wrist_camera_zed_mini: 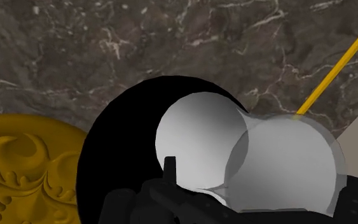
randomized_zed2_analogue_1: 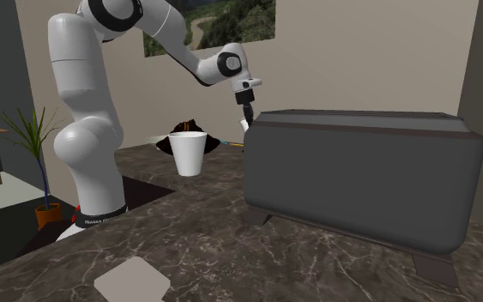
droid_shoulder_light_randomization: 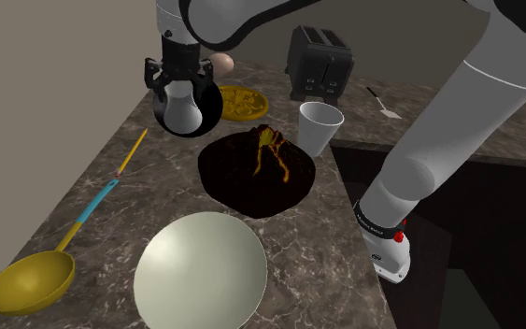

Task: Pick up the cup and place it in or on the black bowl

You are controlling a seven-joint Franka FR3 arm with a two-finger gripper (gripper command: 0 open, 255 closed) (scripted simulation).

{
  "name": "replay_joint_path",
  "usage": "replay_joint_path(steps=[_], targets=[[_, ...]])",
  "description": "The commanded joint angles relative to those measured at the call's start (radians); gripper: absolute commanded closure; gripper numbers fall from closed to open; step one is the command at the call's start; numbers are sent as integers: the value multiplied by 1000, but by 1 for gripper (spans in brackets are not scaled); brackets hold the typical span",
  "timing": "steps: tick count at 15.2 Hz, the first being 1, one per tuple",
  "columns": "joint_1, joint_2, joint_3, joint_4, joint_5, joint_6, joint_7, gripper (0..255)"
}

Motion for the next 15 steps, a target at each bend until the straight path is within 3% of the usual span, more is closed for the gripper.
replay_joint_path(steps=[1, 4, 8, 15], targets=[[-5, 12, -6, -9, -3, -24, -3, 0], [-2, 0, -2, -20, 3, -24, 1, 0], [4, -63, -5, 45, 49, -141, -30, 0], [5, -63, -5, 45, 49, -141, -30, 0]])
